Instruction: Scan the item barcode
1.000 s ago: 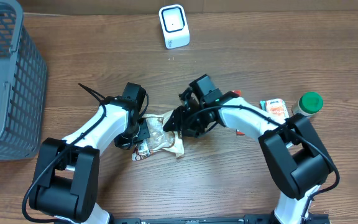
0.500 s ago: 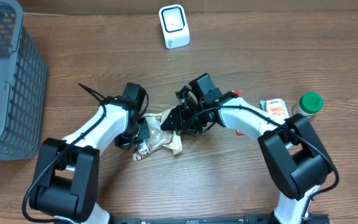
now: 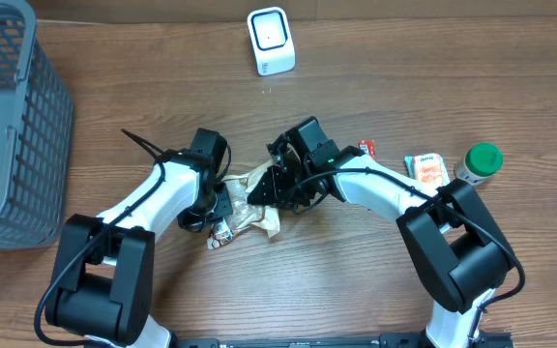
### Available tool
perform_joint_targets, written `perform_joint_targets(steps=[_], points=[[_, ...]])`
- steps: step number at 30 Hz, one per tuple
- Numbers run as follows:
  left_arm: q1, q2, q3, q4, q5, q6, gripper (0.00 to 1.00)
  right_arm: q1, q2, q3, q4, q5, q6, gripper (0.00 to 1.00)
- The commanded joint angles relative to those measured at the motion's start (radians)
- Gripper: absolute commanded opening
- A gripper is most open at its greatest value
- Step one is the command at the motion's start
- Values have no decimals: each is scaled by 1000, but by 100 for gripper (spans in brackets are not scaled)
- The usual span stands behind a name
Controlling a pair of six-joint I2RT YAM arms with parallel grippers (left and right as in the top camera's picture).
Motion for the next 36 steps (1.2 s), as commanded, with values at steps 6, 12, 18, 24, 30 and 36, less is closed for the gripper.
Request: perform_joint_targets(steps=[6, 12, 18, 24, 30, 36], points=[[27, -6, -5, 3, -7, -10, 10, 13, 10, -6, -4, 11, -1, 10], [86, -8, 32, -37, 5, -10, 13, 13, 10, -6, -37, 76, -1, 4], [145, -8, 116, -122, 8, -5, 13, 12, 10, -6, -37, 90, -2, 4], [174, -8, 166, -130, 3, 4, 18, 11, 10, -6, -42, 90, -5, 4], [211, -8, 166, -117, -60, 2, 33, 9, 10, -6, -44, 90, -5, 4], [278, -7, 166, -78, -141, 2, 46, 9, 10, -6, -44, 128, -4, 4]])
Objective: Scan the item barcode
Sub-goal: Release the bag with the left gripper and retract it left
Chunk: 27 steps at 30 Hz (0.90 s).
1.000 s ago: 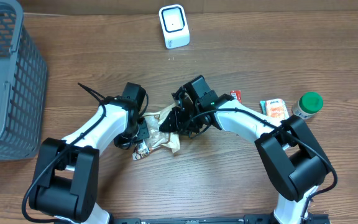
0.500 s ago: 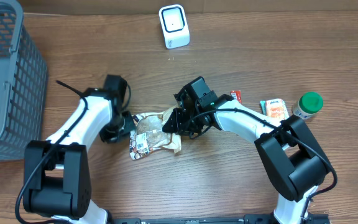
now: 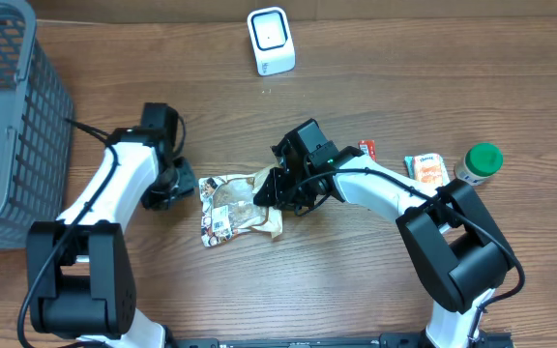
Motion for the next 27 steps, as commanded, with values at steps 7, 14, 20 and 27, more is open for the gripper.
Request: perform_joint_targets(steps=[7, 14, 20, 27], points=[[117, -7, 17, 132, -58, 111, 61, 7, 10, -6, 2, 41, -4, 4], [127, -7, 17, 224, -63, 256, 70, 7, 10, -6, 2, 41, -4, 4], [125, -7, 17, 231, -69, 256, 100, 7, 10, -6, 2, 40, -4, 4], [125, -7, 17, 231, -69, 256, 100, 7, 10, -6, -13, 40, -4, 4]])
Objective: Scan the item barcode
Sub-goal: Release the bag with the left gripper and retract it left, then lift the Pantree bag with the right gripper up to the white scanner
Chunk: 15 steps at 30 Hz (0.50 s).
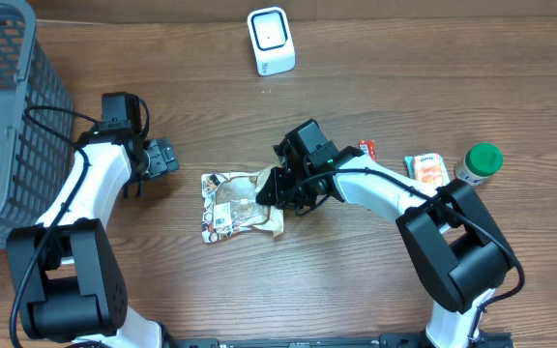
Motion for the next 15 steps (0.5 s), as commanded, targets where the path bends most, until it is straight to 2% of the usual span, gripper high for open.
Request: perform_joint_targets(steps=[1, 11, 12, 15], points=[[-2, -7, 15, 2, -13, 19, 100, 7, 10, -6, -2, 3, -4, 4], [-2, -7, 14, 1, -13, 19, 99, 7, 10, -6, 6, 3, -4, 5], [-2, -7, 15, 1, -13, 19, 99, 7, 10, -6, 6, 3, -4, 8], [-2, -7, 14, 2, -13, 19, 100, 7, 10, -6, 10, 2, -4, 9]])
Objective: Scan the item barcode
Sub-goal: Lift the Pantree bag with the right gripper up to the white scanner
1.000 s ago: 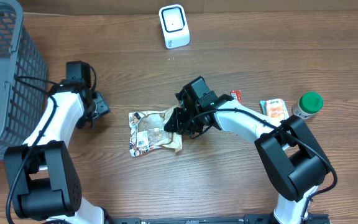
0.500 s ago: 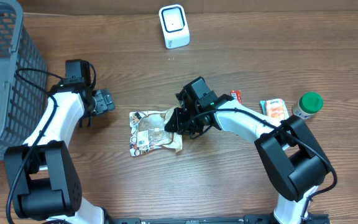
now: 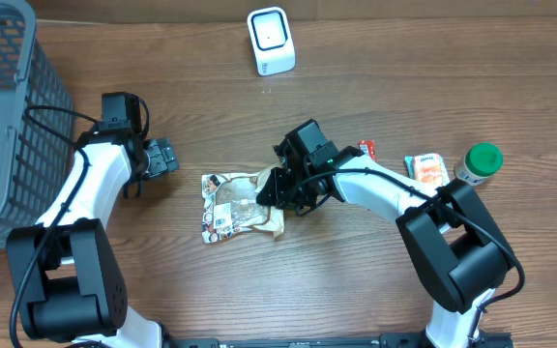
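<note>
A crinkled snack pouch lies flat on the wooden table, its barcode label facing up near its left end. My right gripper sits low at the pouch's right edge and appears shut on it. Well left of the pouch and clear of it, my left gripper is open with nothing in it. The white barcode scanner stands at the back centre, facing the table.
A grey mesh basket fills the far left. To the right lie a small red packet, an orange sachet and a green-capped bottle.
Both grippers were at the crumpled pouch, the left at its left end. Then the left gripper had let go and stood off to the left, the pouch lying flatter. It later stood further left near the basket. The right gripper stayed at the pouch's right edge.
</note>
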### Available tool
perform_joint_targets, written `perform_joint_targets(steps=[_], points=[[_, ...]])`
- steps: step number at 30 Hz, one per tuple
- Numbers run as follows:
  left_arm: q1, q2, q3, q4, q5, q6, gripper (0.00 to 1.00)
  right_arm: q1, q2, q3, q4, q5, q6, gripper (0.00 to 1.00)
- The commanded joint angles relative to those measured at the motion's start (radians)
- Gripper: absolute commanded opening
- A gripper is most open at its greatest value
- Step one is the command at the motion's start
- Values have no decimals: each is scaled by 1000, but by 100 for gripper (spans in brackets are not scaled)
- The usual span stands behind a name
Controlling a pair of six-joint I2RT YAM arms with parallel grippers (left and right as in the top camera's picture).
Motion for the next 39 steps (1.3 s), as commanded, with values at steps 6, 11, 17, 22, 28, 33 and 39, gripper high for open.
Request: perform_joint_targets(steps=[6, 11, 17, 22, 28, 33, 39], points=[[-2, -7, 14, 0, -13, 19, 100, -4, 9, 0, 34, -13, -43, 4], [-2, -7, 14, 0, -13, 19, 100, -63, -14, 104, -105, -32, -160, 4], [-2, -7, 14, 0, -13, 19, 100, -124, -104, 322, -345, -6, -343, 4], [-2, -7, 14, 0, -13, 19, 100, -129, -122, 634, -587, 245, -436, 3], [-2, -7, 15, 0, -13, 19, 100, -129, -119, 994, -735, 404, -565, 3], [-2, -7, 14, 0, -13, 19, 99, -127, -119, 1077, -654, 536, -710, 3], [-2, -7, 14, 0, -13, 19, 100, -125, -52, 1075, -517, 587, -856, 3]])
